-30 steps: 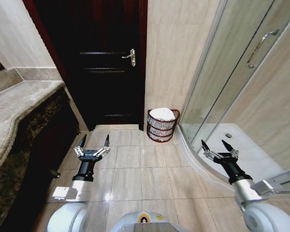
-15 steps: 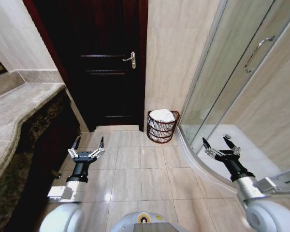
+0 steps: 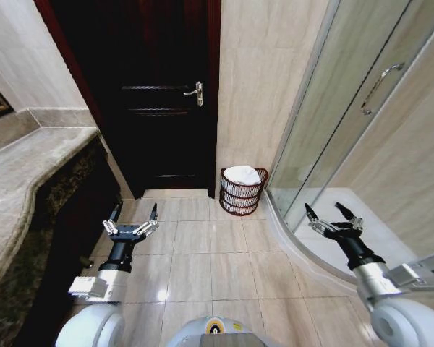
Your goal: Discard the used towel into the hamper.
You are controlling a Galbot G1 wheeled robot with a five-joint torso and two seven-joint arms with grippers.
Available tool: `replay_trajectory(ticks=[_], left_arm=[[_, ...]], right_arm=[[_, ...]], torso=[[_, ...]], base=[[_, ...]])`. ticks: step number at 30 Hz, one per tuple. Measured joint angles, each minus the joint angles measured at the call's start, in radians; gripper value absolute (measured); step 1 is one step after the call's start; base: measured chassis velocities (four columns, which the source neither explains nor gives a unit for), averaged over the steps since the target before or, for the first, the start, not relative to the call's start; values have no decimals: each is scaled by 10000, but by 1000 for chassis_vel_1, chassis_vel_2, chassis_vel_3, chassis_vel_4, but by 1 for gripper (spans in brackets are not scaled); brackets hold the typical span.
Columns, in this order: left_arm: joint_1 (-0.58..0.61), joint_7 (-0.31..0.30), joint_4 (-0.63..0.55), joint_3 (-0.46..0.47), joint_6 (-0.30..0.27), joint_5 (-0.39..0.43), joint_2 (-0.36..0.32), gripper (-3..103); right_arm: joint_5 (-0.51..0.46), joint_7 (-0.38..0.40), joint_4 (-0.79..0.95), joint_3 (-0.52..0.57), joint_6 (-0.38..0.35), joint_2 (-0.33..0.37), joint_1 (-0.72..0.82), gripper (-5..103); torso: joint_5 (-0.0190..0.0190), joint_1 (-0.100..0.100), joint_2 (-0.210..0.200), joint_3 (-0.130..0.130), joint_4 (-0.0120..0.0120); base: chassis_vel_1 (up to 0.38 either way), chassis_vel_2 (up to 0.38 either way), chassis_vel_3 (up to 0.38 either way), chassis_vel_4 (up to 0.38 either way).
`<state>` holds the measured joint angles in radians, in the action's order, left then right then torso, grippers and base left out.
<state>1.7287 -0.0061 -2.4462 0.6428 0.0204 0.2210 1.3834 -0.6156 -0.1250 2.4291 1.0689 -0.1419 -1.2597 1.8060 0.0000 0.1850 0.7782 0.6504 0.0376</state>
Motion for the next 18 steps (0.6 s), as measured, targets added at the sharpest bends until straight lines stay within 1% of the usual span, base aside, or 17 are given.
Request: replay_trajectory(ticks=[2, 3, 4, 6, 7, 9, 10, 11, 12, 14, 15, 17, 18], left_arm=[[-32, 153, 286, 37, 556, -25, 5, 100], [-32, 153, 286, 37, 556, -25, 5, 100], [-15, 171, 351, 47, 649, -36, 18, 100], [147, 184, 530, 53, 908, -47, 162, 100], [147, 184, 530, 53, 908, -47, 162, 100], [228, 185, 686, 53, 1103, -95, 257, 100], [259, 186, 770, 56, 1202, -118, 290, 100], [296, 186, 922, 99, 1367, -140, 314, 100], [296, 186, 922, 99, 1367, -140, 314, 100], [332, 187, 1045, 237, 1512, -126, 293, 100], [332, 187, 1045, 237, 1512, -126, 293, 100], [322, 254, 1108, 362, 1548, -12, 186, 100], [293, 289, 1164, 393, 1568, 21, 145, 100]], right_arm=[[20, -375, -198, 67, 427, -19, 109, 100], [20, -375, -198, 67, 427, -19, 109, 100], [41, -460, -256, 72, 574, -40, 148, 100], [138, -668, -475, 57, 1142, -162, 370, 100], [138, -668, -475, 57, 1142, -162, 370, 100], [283, -762, -634, -2, 1478, -292, 502, 100], [423, -801, -728, -44, 1691, -376, 551, 100], [689, -907, -912, -134, 2087, -563, 621, 100], [689, -907, -912, -134, 2087, -563, 621, 100], [928, -975, -990, -254, 2338, -943, 723, 100], [928, -975, -990, -254, 2338, -943, 723, 100], [1163, -783, -730, -436, 2207, -1387, 781, 100], [1340, -581, -570, -548, 2005, -1581, 802, 100]], torso=[[0, 60, 126, 67, -1], [0, 60, 126, 67, -1], [0, 75, 157, 84, -1], [-1, 140, 295, 157, 0], [-1, 140, 295, 157, 0], [0, 178, 380, 202, -1], [-2, 198, 423, 224, 0], [0, 233, 492, 257, -1], [0, 233, 492, 257, -1], [-1, 304, 627, 325, -1], [-1, 304, 627, 325, -1], [-2, 369, 770, 399, 0], [-1, 398, 828, 429, -2]], base=[[0, 0, 0, 0], [0, 0, 0, 0], [0, 0, 0, 0], [0, 0, 0, 0], [0, 0, 0, 0], [0, 0, 0, 0], [0, 0, 0, 0], [0, 0, 0, 0], [0, 0, 0, 0], [0, 0, 0, 0], [0, 0, 0, 0], [0, 0, 0, 0], [0, 0, 0, 0]])
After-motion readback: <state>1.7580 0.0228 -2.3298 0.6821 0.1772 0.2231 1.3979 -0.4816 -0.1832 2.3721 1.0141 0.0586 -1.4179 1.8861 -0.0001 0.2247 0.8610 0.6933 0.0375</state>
